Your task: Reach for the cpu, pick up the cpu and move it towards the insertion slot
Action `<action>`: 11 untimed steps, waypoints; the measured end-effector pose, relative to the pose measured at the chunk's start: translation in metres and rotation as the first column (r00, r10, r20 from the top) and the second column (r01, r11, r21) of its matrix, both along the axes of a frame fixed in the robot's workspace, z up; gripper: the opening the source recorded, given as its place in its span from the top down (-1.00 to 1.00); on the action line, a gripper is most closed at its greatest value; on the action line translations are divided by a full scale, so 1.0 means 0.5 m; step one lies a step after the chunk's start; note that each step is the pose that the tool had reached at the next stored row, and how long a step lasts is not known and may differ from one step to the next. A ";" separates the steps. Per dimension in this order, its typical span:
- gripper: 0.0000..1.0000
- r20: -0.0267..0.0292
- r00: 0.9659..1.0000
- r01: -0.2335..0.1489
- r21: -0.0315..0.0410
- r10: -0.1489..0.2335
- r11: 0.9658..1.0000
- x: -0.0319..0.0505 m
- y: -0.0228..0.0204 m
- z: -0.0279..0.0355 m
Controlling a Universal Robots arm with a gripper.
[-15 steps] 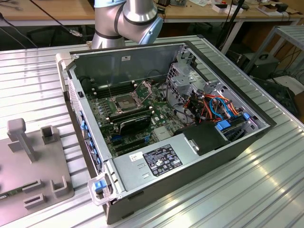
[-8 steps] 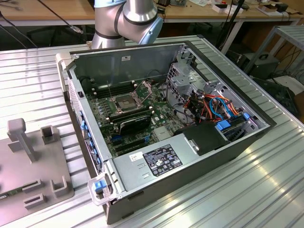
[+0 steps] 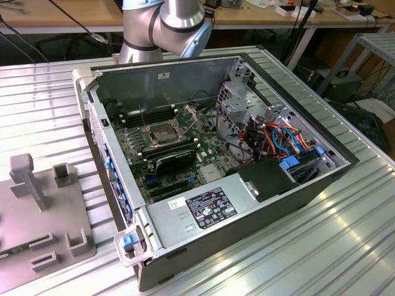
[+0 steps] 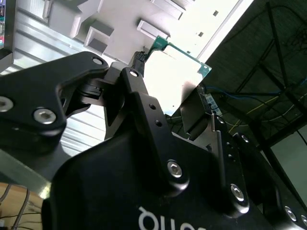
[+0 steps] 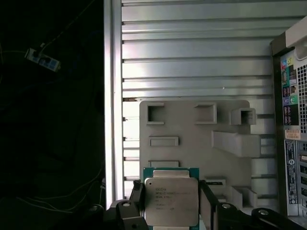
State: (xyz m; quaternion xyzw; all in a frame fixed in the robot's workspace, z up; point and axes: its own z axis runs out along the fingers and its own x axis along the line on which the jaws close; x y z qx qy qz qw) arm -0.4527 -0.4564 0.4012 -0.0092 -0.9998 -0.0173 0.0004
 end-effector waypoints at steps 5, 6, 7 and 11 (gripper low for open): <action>-0.09 0.000 1.000 0.000 0.000 0.000 1.000 0.012 0.0000 0.000; -0.09 0.000 1.000 0.000 0.000 0.000 1.000 0.014 0.0000 0.000; -0.09 0.000 1.000 0.000 0.000 0.000 1.000 0.025 0.0000 0.000; -0.09 0.000 1.000 0.000 0.000 0.000 1.000 0.046 0.0001 0.000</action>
